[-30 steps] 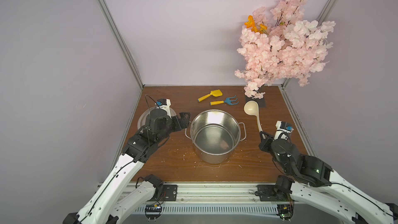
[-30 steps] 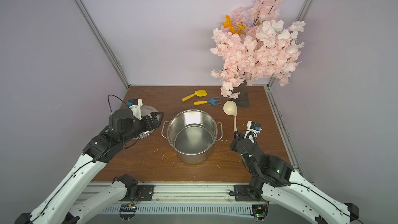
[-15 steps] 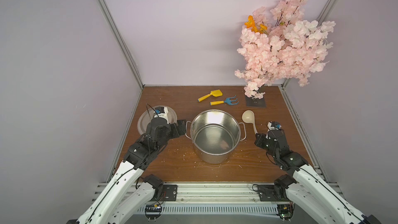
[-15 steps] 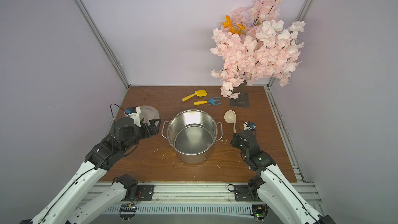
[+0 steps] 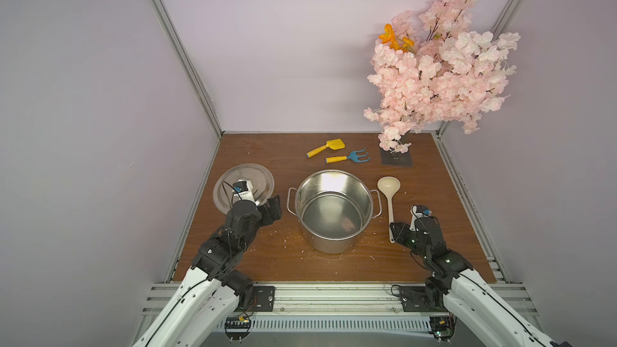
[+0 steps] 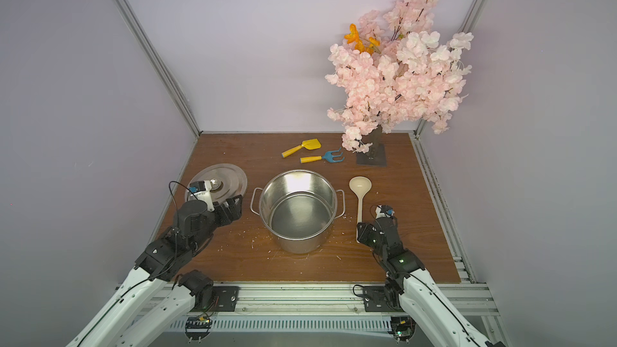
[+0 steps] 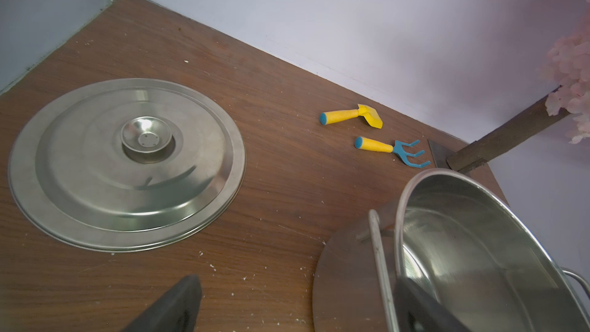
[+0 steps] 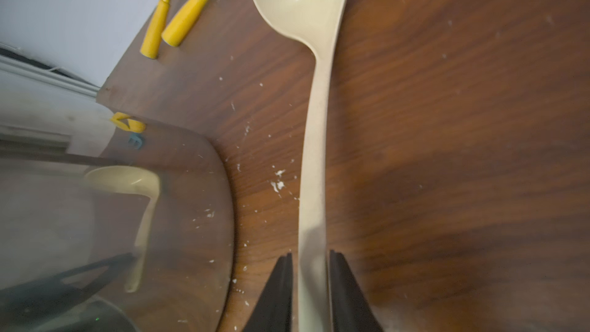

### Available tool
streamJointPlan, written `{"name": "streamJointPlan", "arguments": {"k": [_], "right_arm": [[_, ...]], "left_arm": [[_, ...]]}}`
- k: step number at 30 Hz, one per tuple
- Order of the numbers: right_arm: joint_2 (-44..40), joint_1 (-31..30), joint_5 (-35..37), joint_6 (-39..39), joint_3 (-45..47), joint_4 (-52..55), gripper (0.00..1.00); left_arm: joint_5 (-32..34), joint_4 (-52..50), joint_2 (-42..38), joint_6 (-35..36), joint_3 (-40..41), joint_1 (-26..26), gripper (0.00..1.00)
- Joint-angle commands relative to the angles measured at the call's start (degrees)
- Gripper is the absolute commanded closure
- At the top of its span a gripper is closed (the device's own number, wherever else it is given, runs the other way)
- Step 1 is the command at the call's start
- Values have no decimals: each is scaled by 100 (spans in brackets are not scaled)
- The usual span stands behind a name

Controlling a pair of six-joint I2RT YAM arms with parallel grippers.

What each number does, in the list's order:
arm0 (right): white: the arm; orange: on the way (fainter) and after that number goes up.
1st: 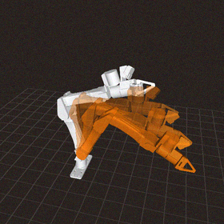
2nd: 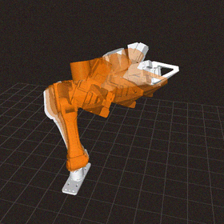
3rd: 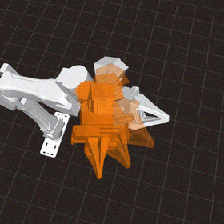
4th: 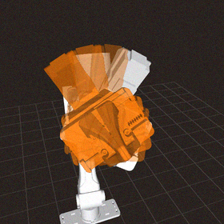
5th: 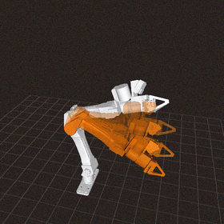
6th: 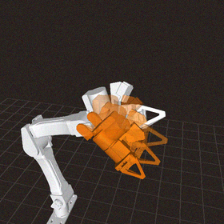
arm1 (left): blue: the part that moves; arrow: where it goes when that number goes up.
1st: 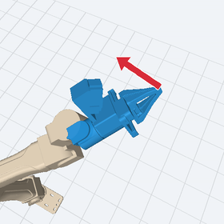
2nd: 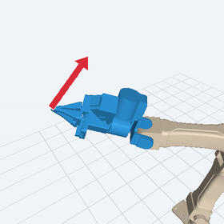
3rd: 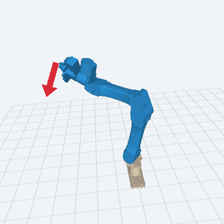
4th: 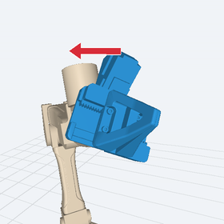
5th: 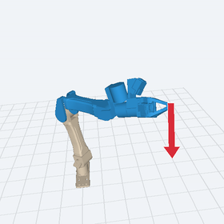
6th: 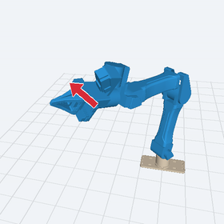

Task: Stir the soup with a spoon
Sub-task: Place the spoon at the center of the board, then reset both arms

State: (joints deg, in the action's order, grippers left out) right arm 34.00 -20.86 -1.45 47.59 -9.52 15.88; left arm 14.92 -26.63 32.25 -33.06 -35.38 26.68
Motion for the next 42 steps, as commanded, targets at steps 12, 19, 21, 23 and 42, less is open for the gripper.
{"name": "streamJointPlan", "arguments": {"k": [12,19,21,23,42], "right_arm": [[251,63,1039,182,-865,744,2],[13,168,2897,-19,-1450,871,1],[-32,177,3446,-596,-1366,332,1],[7,187,3864,-1347,-1192,-427,1],[4018,1329,2770,-4641,51,-8278,1]], "left_arm": [[1220,540,-222,260,484,31,4],[2065,1557,-65,834,1014,-80,4],[2071,2076,51,1123,1233,-348,4],[1829,2669,258,1458,1474,-795,4],[-779,9394,5132,3007,2208,-2641,4]]}}
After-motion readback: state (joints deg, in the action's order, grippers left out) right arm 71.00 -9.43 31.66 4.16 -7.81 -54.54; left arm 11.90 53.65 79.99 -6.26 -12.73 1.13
